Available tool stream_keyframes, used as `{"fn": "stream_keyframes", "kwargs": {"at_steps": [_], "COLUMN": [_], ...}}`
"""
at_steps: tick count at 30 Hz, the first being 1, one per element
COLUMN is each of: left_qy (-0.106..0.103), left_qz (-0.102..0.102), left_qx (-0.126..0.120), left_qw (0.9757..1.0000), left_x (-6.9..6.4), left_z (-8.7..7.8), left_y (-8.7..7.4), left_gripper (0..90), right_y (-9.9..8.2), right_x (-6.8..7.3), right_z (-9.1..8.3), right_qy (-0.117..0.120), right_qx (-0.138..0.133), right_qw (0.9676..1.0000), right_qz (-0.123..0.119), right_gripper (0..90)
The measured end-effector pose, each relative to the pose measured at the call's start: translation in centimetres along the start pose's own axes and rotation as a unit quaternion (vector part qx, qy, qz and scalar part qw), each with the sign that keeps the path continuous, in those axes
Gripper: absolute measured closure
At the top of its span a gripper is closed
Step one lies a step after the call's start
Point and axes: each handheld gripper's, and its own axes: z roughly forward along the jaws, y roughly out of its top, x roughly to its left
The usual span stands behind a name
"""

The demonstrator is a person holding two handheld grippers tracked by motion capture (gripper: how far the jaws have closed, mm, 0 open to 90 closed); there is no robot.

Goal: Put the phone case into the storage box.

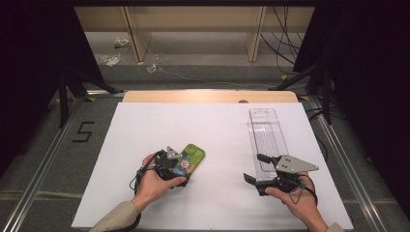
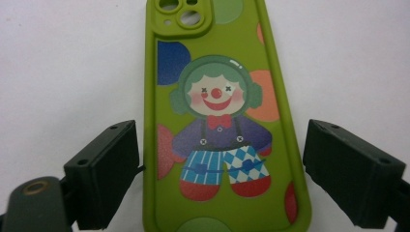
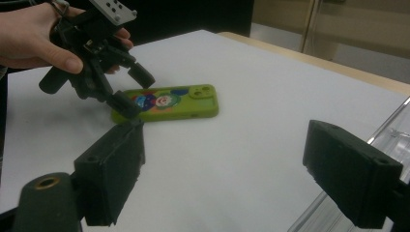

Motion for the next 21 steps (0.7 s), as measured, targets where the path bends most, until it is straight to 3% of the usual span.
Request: {"fn": "stream_keyframes", "kwargs": {"at_steps": [21], "left_qy": [-0.001], "left_qz": [-0.008], "left_qx": [0.036], "left_qw": [0.9993], "left_x": [0.1], "left_z": [1.1], "left_y": [0.5], "left_gripper": [9.9], "right_y": [-0.1], "right_x": [0.0], "right_z": [0.1], "right_qy": [0.002], "right_qx": [0.001], "right_qw": [1.0000], "right_qz": [0.001], "right_gripper": [16.0]}}
